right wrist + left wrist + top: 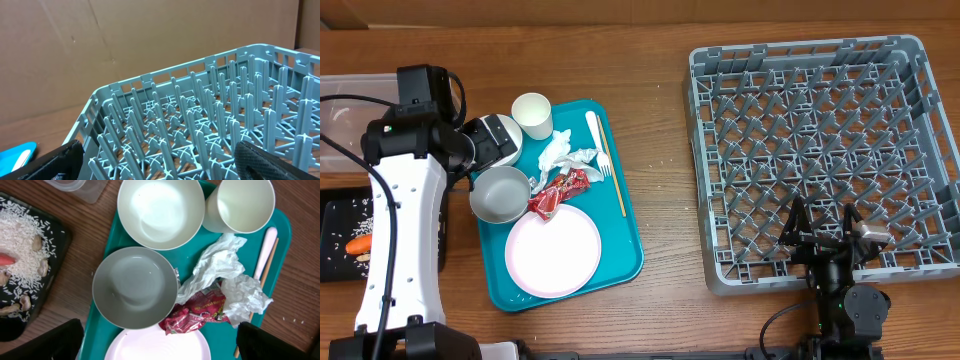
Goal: Sort waste into correct bins and load items into the dishwasher rack
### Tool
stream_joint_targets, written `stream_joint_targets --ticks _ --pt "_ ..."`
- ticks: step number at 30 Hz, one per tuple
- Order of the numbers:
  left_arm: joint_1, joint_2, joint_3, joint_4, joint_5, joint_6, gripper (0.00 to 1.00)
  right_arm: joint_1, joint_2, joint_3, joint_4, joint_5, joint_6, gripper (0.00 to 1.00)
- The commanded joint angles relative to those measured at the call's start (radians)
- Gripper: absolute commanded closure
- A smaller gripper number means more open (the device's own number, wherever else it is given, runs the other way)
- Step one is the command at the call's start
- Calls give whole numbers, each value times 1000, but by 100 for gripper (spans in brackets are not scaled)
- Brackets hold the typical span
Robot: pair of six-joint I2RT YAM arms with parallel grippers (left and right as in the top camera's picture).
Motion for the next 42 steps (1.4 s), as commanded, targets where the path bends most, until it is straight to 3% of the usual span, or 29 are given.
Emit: stream_joint_targets --ticks 1,8,15,21,24,32,36,42 --pt "11 4 2 16 -64 13 0 5 -10 -10 6 10 -1 0" --pt "164 4 2 43 -5 -212 0 5 -10 -10 7 9 0 0" --pt "281 4 2 27 129 -244 0 5 -10 -10 54 7 26 0" --pt "281 4 2 4 60 -237 0 5 -10 -10 216 -49 364 0" --pt "281 4 2 7 61 -237 0 5 -10 -10 212 -76 502 0" --pt "280 4 2 7 71 -237 0 5 -10 -10 175 -395 909 0" --pt "280 4 2 7 71 -237 0 5 -10 -10 230 -438 945 0" --pt "280 4 2 7 71 -275 0 5 -10 15 492 -526 912 0"
